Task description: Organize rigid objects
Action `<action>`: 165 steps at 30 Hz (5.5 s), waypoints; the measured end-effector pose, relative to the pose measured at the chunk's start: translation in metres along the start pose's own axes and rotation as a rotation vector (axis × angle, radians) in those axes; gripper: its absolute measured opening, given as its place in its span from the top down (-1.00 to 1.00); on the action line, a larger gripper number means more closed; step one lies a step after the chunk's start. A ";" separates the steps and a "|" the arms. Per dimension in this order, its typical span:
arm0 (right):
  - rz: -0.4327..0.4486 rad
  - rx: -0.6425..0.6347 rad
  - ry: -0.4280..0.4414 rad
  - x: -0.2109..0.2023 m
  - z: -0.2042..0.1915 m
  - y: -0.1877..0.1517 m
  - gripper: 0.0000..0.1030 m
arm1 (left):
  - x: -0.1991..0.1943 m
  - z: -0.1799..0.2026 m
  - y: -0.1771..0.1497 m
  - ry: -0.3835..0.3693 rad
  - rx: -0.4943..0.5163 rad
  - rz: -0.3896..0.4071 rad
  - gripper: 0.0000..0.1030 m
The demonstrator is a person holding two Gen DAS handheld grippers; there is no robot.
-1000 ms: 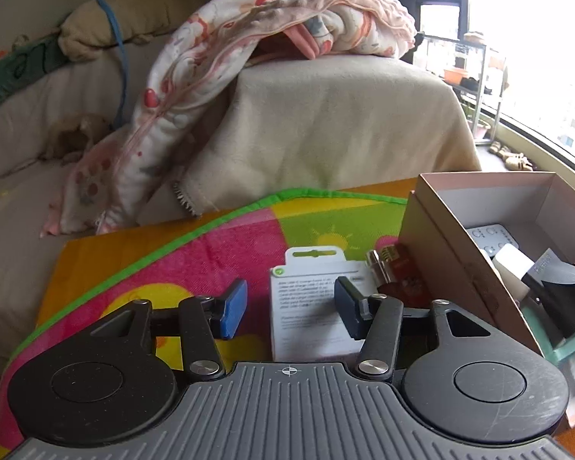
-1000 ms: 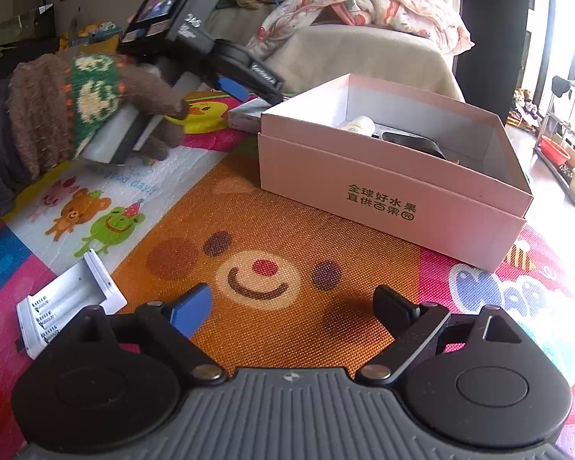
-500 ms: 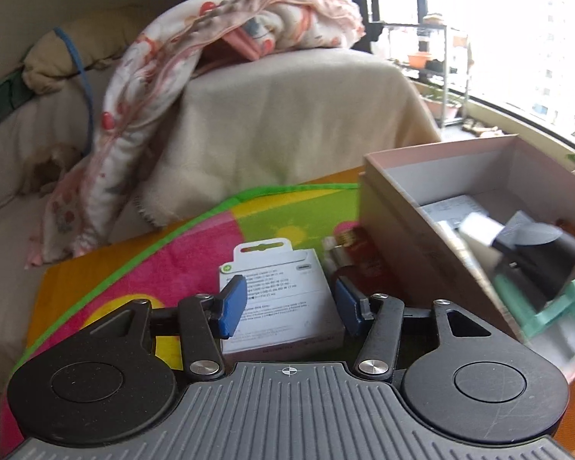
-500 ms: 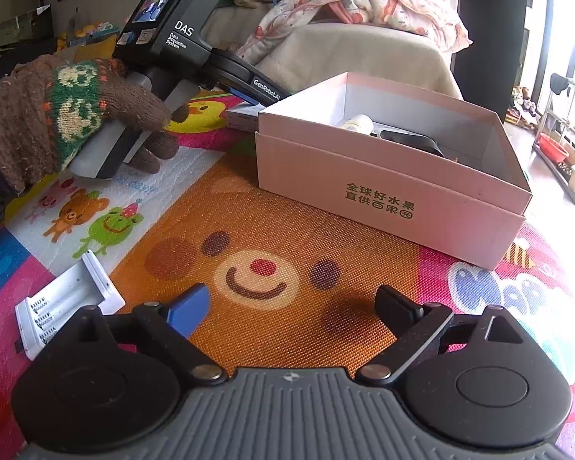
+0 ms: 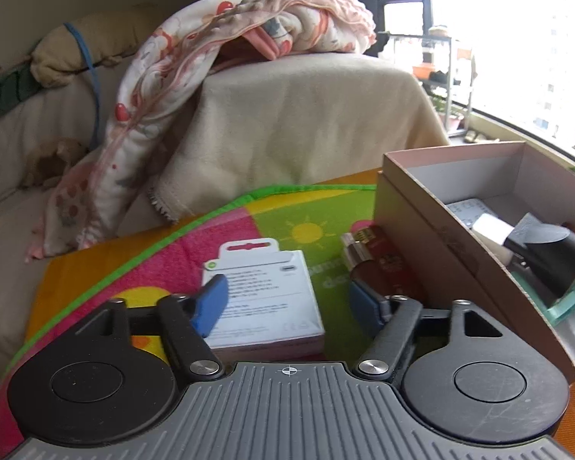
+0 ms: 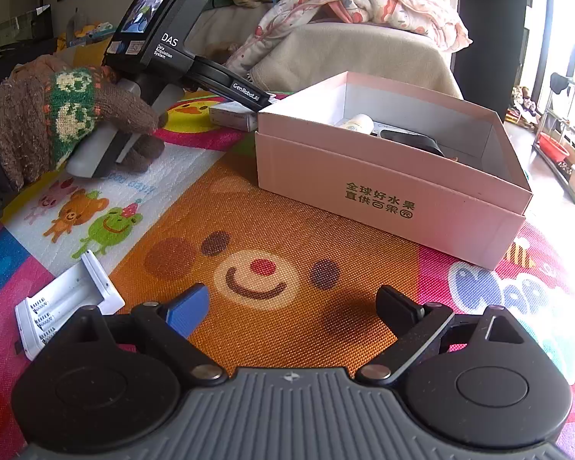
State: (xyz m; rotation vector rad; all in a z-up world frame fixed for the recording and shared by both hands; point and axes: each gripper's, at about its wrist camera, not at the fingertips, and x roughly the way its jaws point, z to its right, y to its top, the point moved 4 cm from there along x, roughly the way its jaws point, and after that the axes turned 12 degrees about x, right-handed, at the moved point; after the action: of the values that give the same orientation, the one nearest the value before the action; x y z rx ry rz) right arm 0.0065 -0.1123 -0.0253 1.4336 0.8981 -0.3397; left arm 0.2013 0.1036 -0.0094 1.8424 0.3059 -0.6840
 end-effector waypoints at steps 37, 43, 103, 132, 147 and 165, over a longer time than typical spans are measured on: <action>0.013 -0.110 -0.038 -0.035 -0.056 0.142 -0.36 | -0.107 -0.007 -0.097 -0.154 -0.404 0.074 -0.44; -0.232 -0.061 -0.089 0.072 -0.097 0.232 0.15 | -0.109 -0.015 -0.103 -0.173 -0.478 0.122 -0.44; 0.030 -0.061 -0.429 -0.050 0.048 0.001 -0.25 | -0.176 0.051 -0.092 -0.287 -0.466 -0.024 -0.44; -0.014 0.181 -0.199 -0.017 0.054 0.037 -0.52 | -0.168 0.125 -0.073 -0.448 -0.181 -0.067 -0.44; 0.305 0.105 -0.216 -0.070 0.065 0.134 -0.52 | -0.149 0.066 0.067 -0.335 -0.195 0.251 0.82; -0.033 0.170 -0.185 -0.038 0.077 0.003 -0.53 | -0.216 0.101 -0.112 -0.413 -0.001 -0.150 0.67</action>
State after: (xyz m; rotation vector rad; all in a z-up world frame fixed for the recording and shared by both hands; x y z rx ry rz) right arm 0.0092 -0.1956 -0.0054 1.5155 0.7568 -0.5756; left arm -0.0600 0.0772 0.0067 1.6398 0.1715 -1.1445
